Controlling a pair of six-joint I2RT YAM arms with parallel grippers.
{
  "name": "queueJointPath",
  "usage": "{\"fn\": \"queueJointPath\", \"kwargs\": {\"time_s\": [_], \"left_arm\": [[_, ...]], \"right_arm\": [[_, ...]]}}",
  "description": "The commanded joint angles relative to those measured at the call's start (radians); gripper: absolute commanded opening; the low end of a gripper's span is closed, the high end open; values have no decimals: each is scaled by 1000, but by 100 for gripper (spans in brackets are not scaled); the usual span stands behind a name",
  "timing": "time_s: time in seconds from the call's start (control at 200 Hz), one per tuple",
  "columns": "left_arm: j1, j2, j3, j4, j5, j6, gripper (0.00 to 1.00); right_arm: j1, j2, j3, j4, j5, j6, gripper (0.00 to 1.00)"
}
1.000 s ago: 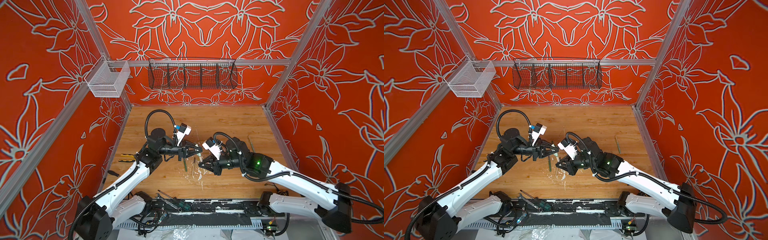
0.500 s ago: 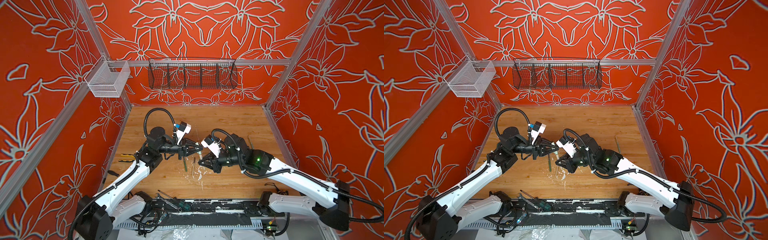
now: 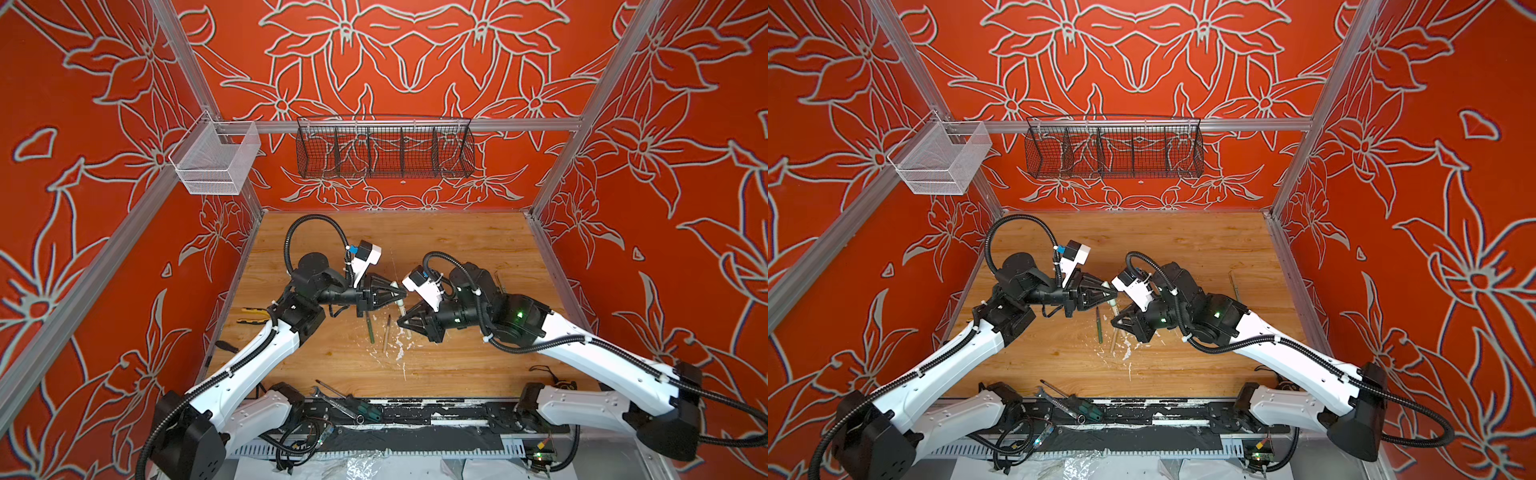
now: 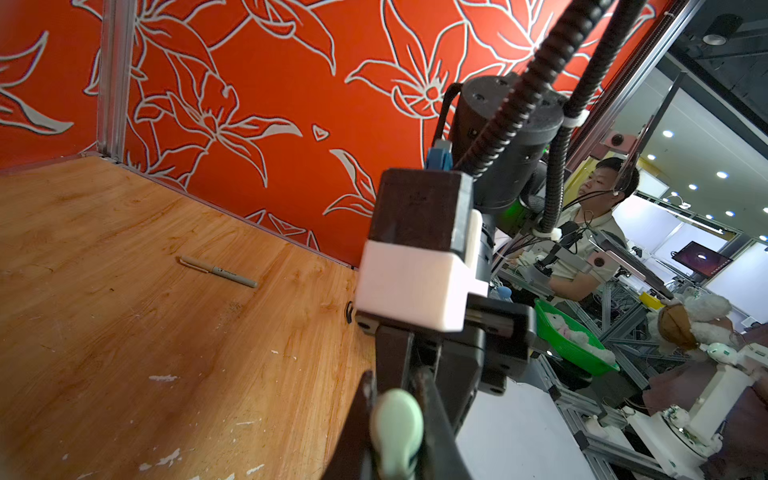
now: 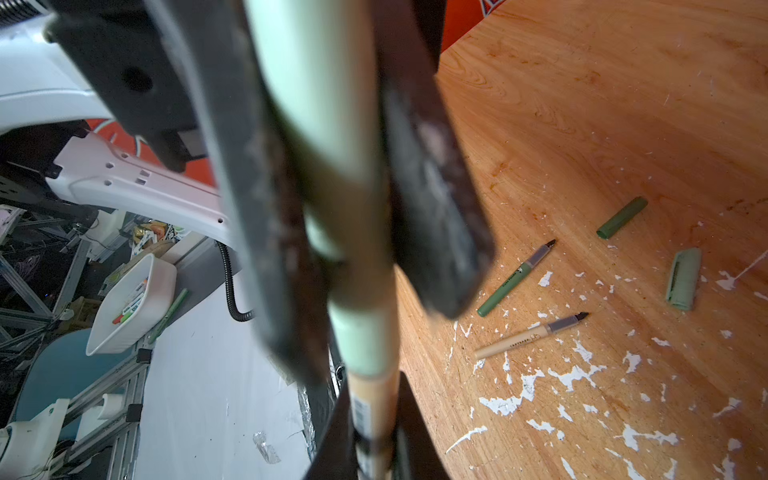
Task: Insert the pens into the pen caps
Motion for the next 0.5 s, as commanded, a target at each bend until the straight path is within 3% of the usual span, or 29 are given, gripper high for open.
{"fn": "queueJointPath", "kwargs": {"time_s": [0.0,0.495], "left_arm": [[-33,36,-55,-127,131,60,0],[-73,65,-21,-208,182,92,0]], "right_arm": [[-48,-36,172,335,2,13,0],[-104,1,264,344,-113,-11,0]]}}
